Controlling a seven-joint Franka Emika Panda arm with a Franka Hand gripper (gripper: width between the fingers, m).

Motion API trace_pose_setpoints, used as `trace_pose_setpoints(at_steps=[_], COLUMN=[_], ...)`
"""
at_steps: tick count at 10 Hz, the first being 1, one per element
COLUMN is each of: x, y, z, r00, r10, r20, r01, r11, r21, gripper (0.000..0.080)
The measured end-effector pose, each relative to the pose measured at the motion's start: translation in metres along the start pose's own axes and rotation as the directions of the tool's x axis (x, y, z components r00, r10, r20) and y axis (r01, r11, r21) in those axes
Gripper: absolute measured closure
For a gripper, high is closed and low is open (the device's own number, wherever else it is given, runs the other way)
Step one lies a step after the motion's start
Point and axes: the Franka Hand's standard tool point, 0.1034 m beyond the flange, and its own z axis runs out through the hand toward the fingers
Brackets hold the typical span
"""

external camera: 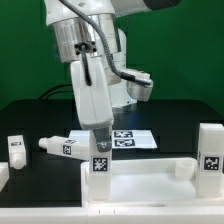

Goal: Assemble desk

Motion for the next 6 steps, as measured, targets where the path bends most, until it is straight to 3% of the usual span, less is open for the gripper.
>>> trace_pose_setpoints(at_steps=[1,2,3,4,6], x=[0.0,0.002,0.012,0.014,0.015], y=[0.0,0.004,0.01,0.013,0.013], z=[0.0,-0.002,-0.004,-0.004,-0.004], r00=[0.999,0.976,0.917,0.842,0.769], r10=[-0.052,-0.217,-0.398,-0.537,-0.637], r20=[0.0,-0.003,-0.022,-0.04,-0.042], r01=[0.052,0.217,0.399,0.538,0.638], r11=[0.999,0.976,0.917,0.843,0.77], r21=[0.0,0.001,0.022,0.02,0.014], gripper=[0.0514,0.0333,0.0215,0.0215,0.0153])
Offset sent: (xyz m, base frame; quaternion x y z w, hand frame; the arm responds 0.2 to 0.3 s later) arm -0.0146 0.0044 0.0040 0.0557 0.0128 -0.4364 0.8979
